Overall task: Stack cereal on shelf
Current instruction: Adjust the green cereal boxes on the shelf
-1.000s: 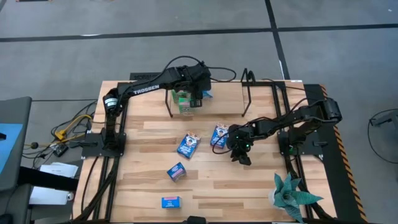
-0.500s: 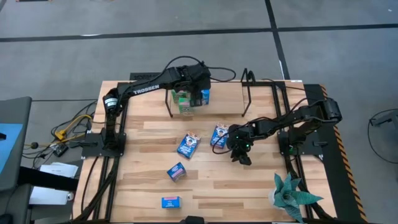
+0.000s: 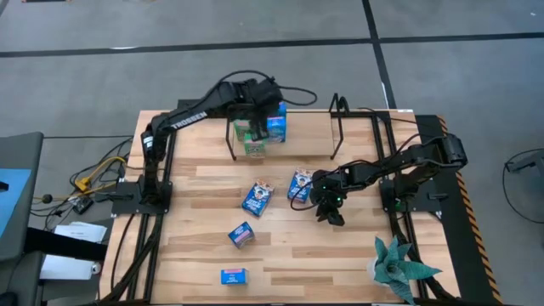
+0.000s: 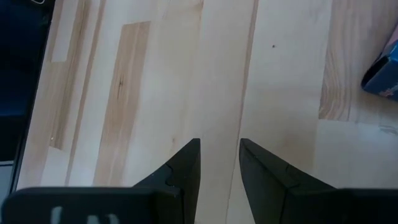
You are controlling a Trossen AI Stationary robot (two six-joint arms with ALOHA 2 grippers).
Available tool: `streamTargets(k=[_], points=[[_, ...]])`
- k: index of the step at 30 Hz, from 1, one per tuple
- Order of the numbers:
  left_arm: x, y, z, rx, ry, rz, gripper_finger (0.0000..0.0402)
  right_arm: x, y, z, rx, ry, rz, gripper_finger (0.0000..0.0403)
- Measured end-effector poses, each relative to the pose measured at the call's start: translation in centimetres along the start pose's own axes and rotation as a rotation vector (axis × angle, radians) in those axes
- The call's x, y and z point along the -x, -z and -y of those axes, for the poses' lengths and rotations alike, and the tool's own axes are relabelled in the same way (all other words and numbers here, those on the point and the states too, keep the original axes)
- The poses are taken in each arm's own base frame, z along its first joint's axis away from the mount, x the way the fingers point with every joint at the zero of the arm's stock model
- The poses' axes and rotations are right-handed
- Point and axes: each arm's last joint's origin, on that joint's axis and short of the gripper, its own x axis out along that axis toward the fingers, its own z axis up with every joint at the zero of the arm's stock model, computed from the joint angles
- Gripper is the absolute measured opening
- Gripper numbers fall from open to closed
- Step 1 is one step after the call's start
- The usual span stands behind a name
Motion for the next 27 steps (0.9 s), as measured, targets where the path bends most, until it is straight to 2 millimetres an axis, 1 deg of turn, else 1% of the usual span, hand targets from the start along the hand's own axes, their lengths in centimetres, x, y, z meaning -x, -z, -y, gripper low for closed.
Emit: streamTargets(k=[3,5,7,11,14,17,20,23,27], points=[[-0.1,1.2,-0.9,0.123,0.0,-0.104,0.0076,0.1,0.0,0.2,0.001,0.004,0.006,0.0136],[-0.6,1.6,-1.1,0.185,-0.007,-0.143,0.0031,0.2,-0.1,0.3,0.001,0.006,0.008,0.0136],[-1.0,1.8,-1.4,0.248,-0.015,-0.16,0.001,0.2,-0.1,0.4,0.0,0.007,0.01,0.0136],[-1.9,2.2,-1.7,0.321,-0.041,-0.194,0.0004,0.2,0.0,0.3,0.005,0.0,0.004,0.0136],[-2.9,2.5,-1.6,0.362,-0.038,-0.226,0.0001,0.1,0.2,0.1,0.003,-0.016,-0.017,0.0136],[-3.7,2.8,-1.3,0.367,-0.048,-0.262,0.0,0.1,0.3,0.1,-0.001,-0.023,-0.026,0.0136],[-4.5,3.2,-0.6,0.369,-0.095,-0.29,0.0,0.1,0.3,0.1,0.005,-0.023,-0.028,0.0136],[-4.9,3.4,-0.3,0.385,-0.117,-0.309,0.0,0.1,0.3,0.1,0.008,-0.023,-0.031,0.0136],[-4.9,3.3,-0.2,0.411,-0.115,-0.303,0.0,0.1,0.3,0.1,0.012,-0.024,-0.031,0.0136]])
